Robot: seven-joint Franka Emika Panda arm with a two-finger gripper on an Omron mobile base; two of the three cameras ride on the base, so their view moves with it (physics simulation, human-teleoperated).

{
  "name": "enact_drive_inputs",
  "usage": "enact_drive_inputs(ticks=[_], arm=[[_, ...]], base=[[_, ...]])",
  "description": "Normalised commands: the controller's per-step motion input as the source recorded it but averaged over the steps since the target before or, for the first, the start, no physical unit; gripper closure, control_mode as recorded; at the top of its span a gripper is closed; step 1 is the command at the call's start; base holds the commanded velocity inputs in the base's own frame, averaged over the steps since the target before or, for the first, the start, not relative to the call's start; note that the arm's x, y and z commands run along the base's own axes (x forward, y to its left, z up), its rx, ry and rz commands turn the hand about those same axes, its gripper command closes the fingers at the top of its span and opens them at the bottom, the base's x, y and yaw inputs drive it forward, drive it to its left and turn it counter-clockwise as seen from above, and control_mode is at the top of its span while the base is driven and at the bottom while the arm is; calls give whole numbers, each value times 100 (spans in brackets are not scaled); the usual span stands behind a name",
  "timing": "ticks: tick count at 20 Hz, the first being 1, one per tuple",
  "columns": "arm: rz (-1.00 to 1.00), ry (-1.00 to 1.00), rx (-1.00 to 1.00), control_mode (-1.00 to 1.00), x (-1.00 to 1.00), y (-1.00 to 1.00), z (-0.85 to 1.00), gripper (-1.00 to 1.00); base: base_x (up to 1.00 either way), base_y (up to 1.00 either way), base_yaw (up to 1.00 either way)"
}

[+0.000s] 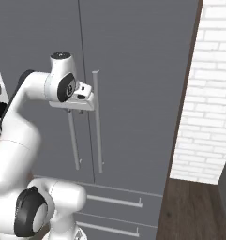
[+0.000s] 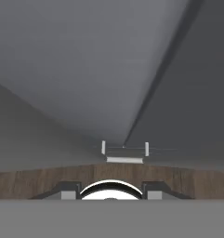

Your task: Grab a lemon wedge from the fridge and one ice cube from the ice bowl, and put them in the glass of lemonade.

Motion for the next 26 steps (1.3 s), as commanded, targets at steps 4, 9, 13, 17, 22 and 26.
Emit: enact_drive_inputs(ticks=[4, 9, 13, 17, 22, 26], arm=[[-1, -4, 0, -100, -41, 0, 0, -100], [-7, -10, 0, -100, -87, -7, -3, -100], [-3, 0, 0, -100, -61, -10, -8, -100], [-5, 0, 0, -100, -50, -10, -8, -100], [-7, 0, 0, -100, -14, 0, -16, -100], [0, 0, 0, 100, 0, 0, 0, -100]], base=[[0, 0, 0], [0, 0, 0], [0, 0, 0], [0, 0, 0], [0, 0, 0], [-54, 25, -6]])
